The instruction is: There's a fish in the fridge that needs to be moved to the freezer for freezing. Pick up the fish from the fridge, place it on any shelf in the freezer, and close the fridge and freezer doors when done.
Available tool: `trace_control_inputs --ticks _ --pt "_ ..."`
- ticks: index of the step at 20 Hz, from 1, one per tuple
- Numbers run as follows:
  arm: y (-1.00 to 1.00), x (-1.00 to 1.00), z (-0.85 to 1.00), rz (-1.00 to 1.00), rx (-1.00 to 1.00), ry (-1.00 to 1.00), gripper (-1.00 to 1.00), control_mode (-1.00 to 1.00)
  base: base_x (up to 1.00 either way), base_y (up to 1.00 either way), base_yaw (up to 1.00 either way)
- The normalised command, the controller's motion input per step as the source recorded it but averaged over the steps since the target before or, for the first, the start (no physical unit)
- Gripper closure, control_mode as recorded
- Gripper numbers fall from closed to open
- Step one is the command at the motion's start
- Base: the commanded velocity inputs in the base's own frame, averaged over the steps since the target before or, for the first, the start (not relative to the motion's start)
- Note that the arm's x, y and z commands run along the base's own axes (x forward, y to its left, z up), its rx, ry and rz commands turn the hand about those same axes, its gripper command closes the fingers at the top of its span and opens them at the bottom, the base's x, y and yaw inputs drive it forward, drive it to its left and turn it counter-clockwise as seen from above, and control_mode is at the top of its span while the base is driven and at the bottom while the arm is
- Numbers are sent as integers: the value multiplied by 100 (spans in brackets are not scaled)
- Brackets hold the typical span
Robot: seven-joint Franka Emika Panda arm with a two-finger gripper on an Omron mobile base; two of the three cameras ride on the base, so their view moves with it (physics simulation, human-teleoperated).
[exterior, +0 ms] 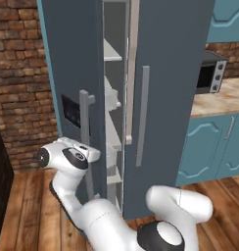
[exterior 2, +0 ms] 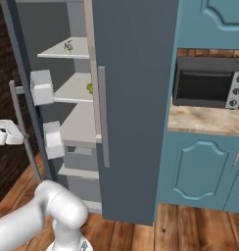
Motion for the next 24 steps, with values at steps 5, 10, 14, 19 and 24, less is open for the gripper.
trace_control_inputs --ticks 5,10,14,19,24 --pt "-93 83 0 2 11 0 -100 -100 0 0 0" --pt "-61 96 0 8 9 3 -100 -100 0 0 0" --pt "-39 86 0 14 6 9 -100 -100 0 0 0" --pt "-32 80 0 14 4 13 -100 -100 0 0 0" --pt "-21 82 0 14 1 7 -100 -100 0 0 0"
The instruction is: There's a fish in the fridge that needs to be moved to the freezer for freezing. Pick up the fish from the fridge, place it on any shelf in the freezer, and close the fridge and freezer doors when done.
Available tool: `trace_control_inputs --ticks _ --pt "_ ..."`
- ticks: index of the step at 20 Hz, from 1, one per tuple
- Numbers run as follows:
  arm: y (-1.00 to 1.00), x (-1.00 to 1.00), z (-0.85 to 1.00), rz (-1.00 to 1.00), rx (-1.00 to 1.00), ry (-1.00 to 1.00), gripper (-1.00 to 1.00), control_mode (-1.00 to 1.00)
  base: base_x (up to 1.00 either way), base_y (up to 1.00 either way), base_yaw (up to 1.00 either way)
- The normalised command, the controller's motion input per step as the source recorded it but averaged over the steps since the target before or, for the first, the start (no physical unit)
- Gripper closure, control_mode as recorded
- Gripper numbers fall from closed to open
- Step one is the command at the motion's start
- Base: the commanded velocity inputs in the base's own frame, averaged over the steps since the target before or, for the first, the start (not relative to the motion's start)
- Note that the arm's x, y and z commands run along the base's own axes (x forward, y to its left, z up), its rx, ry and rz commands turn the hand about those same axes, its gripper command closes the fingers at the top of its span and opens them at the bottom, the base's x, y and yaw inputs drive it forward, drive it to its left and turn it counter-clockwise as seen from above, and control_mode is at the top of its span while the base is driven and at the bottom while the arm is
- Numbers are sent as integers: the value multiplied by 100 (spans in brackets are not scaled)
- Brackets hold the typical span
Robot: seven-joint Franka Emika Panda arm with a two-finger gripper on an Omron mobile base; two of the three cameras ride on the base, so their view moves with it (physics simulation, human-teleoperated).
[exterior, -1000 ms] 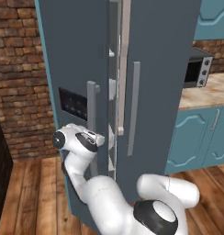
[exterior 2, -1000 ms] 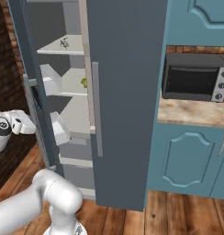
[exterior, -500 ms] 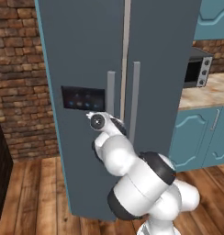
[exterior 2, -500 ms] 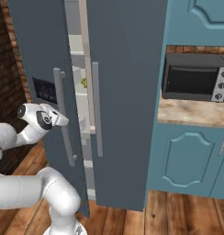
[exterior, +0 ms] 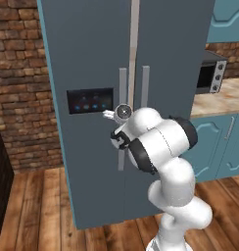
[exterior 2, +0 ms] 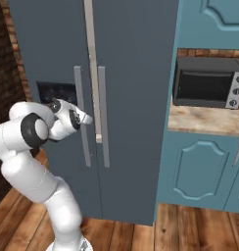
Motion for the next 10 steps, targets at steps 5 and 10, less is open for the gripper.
trace_control_inputs --ticks 5,10 --pt "-18 76 0 15 0 0 -100 -100 0 0 0" --pt "-14 68 0 15 0 0 -100 -100 0 0 0"
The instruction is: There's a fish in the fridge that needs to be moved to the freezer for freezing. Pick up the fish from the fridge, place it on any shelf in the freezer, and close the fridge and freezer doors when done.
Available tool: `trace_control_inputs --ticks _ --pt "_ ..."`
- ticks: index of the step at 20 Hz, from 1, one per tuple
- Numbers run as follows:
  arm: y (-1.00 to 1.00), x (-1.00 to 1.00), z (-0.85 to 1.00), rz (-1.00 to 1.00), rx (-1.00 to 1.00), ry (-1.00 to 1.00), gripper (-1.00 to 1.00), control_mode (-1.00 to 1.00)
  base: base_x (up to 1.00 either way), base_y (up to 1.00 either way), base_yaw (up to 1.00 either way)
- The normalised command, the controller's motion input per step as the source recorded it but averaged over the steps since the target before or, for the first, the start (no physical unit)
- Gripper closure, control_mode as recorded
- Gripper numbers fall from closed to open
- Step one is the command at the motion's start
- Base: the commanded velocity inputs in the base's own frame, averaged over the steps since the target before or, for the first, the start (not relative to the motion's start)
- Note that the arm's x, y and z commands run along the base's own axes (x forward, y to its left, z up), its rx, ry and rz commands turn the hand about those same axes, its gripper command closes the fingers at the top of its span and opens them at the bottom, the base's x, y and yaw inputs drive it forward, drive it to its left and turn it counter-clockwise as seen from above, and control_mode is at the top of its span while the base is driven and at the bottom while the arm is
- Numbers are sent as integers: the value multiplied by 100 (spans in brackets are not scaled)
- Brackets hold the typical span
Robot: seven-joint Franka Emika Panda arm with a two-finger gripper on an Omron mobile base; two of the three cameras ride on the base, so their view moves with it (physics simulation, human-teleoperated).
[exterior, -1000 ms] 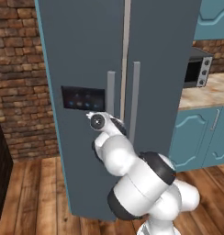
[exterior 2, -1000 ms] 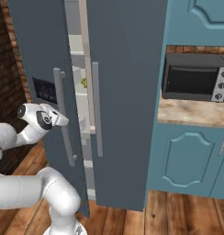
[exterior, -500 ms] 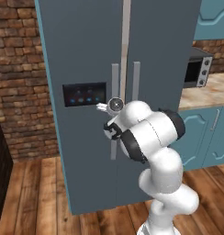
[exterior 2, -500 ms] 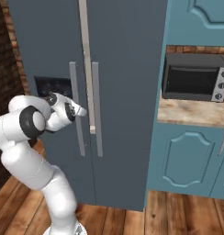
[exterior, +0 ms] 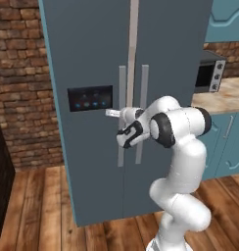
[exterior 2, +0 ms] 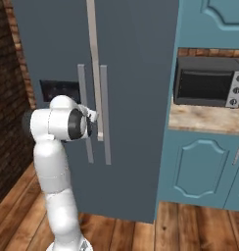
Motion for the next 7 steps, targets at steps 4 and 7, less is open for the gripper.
trace_control_inputs --ticks 4,7 --pt "-16 26 8 15 0 -14 -100 -100 0 0 0" --pt "-8 0 30 12 0 -29 -100 -100 0 0 0"
